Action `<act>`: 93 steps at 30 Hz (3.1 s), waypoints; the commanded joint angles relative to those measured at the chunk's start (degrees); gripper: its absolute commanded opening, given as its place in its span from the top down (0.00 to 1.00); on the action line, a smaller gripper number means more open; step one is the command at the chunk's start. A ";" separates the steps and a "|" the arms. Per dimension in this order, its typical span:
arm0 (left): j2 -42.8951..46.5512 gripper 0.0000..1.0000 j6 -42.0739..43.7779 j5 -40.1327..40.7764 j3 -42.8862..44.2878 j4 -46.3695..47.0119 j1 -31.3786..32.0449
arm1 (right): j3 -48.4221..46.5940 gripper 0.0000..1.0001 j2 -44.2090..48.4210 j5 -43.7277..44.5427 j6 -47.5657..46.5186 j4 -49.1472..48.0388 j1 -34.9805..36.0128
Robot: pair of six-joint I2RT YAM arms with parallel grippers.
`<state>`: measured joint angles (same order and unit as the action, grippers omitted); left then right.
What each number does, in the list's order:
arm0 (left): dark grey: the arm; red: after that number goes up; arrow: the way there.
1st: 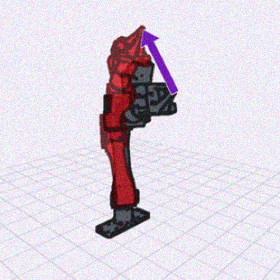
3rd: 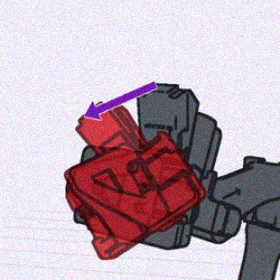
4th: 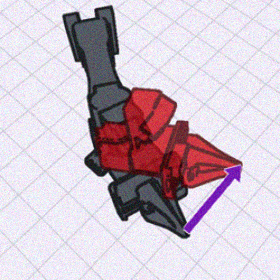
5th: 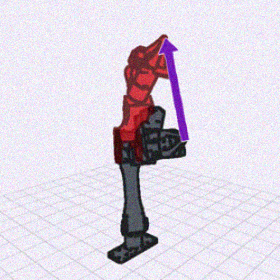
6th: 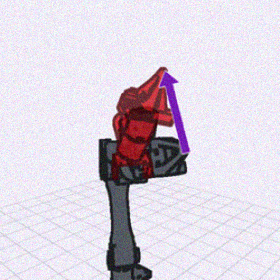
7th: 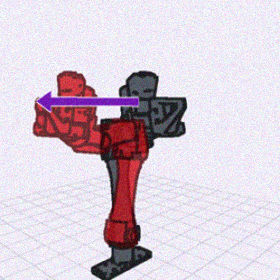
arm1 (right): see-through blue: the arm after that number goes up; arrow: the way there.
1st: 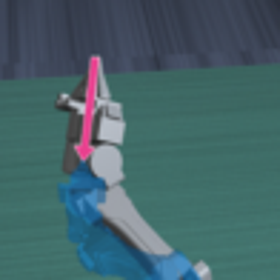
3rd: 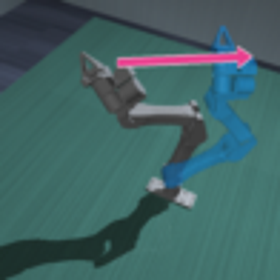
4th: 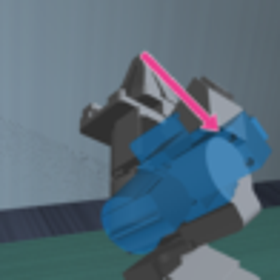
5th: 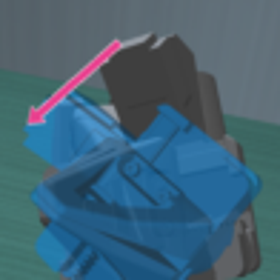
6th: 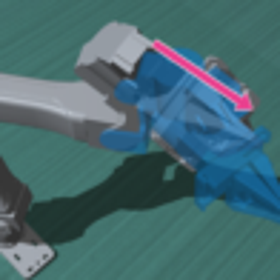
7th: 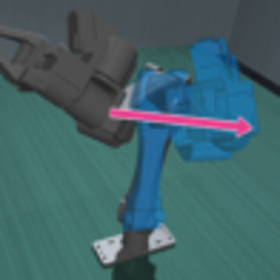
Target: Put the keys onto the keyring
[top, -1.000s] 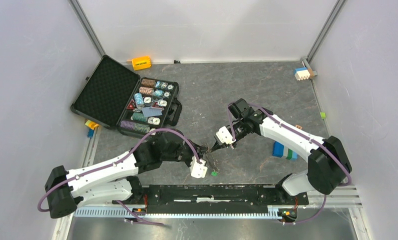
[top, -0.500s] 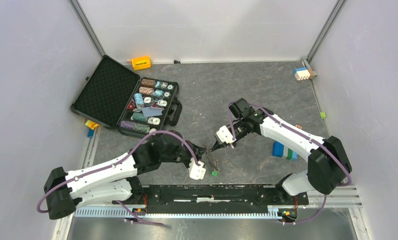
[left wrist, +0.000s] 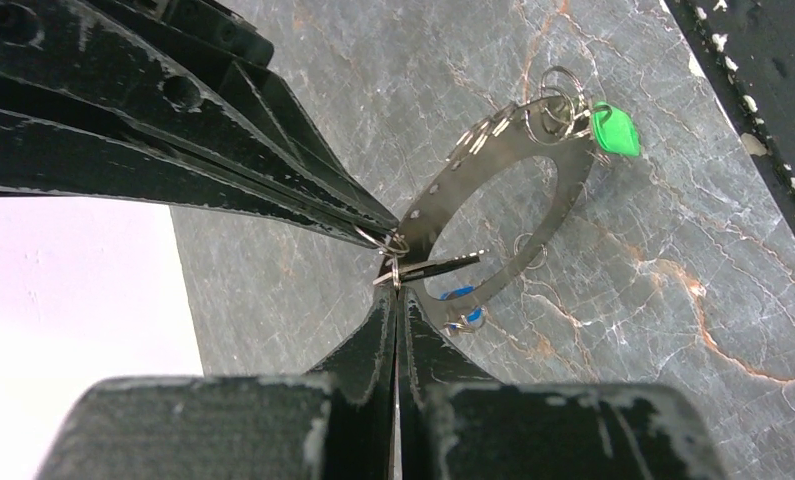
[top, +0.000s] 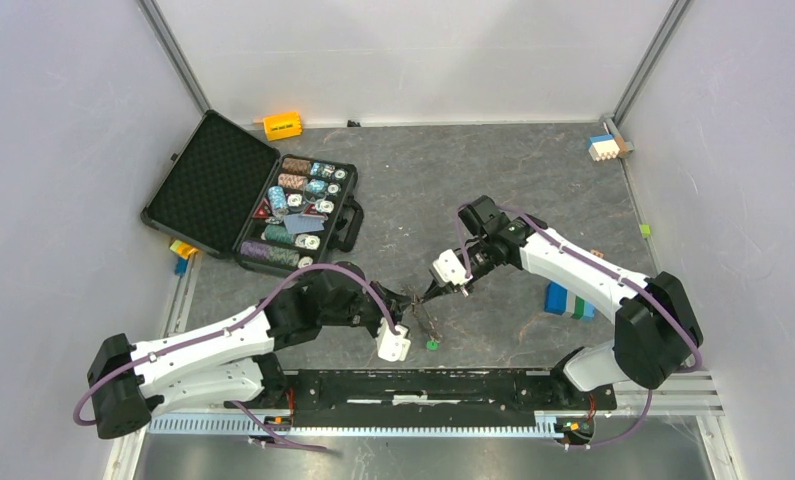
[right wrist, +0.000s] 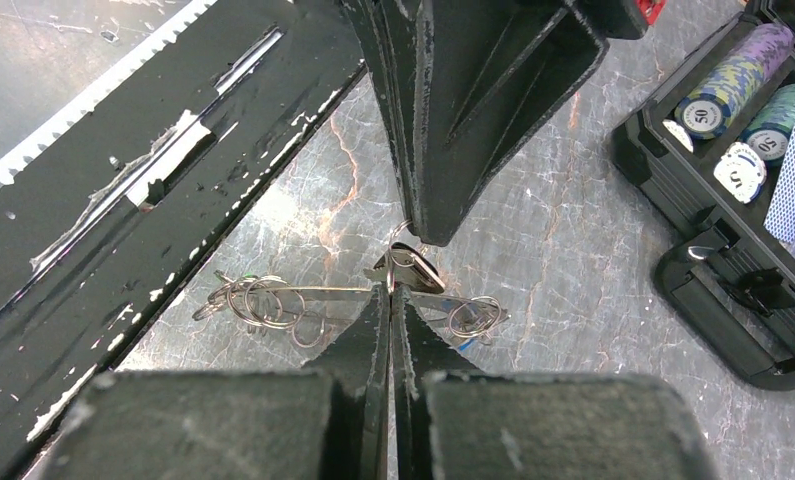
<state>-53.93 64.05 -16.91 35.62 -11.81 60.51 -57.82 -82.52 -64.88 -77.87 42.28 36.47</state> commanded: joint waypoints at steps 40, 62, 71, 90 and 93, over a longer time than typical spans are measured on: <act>-2.45 0.98 -5.54 4.93 1.38 6.37 0.84 | 6.83 1.00 4.19 -8.80 31.00 -30.11 -4.56; -6.66 0.90 -12.50 9.78 4.56 10.17 0.85 | 9.92 1.00 5.61 -5.85 43.30 -41.29 -4.67; -6.04 0.70 -13.22 11.00 5.71 8.42 0.79 | 10.56 1.00 6.03 -5.17 43.22 -41.66 -4.65; 0.61 0.40 -20.09 6.94 9.80 -1.52 -5.89 | 9.95 1.00 6.31 -3.72 43.41 -41.60 -4.71; -1.59 0.47 -23.29 3.59 12.56 -2.99 -6.74 | 10.16 1.00 6.62 -3.59 44.29 -41.88 -4.74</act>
<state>-53.82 47.40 -7.94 43.27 -13.37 54.83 -47.31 -78.04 -68.05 -34.70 2.61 31.51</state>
